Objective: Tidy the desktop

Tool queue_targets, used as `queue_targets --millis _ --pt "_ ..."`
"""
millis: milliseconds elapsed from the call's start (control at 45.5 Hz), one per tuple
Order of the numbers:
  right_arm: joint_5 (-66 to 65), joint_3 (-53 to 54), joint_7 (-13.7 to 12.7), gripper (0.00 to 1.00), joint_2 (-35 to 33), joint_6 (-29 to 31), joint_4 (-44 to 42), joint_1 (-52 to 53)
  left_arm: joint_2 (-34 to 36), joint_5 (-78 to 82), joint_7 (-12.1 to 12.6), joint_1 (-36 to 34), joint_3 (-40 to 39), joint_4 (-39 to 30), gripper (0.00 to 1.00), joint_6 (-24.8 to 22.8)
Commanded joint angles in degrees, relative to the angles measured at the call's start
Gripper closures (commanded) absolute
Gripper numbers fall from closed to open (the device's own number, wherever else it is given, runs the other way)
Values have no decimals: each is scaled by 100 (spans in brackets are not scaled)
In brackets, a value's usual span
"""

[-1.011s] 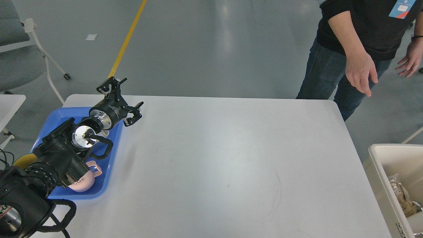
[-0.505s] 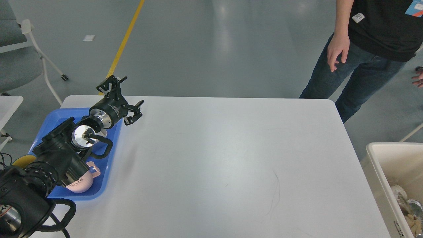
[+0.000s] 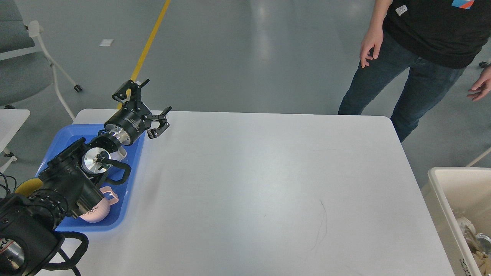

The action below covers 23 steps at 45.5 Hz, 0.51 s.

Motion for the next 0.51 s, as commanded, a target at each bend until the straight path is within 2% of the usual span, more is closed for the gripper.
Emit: queue_targets --millis 0,88,220,483 --pt "4 10 35 0 391 224 109 361 49 7 0 -32 1 6 3 3" --pt "13 45 105 0 724 584 538 563 58 7 1 -59 1 6 3 47" --pt "119 273 201 0 927 672 1075 564 31 7 0 -76 1 6 3 126" --pt "119 1424 333 0 1709 725 1251 555 -4 7 0 -50 1 15 3 179"
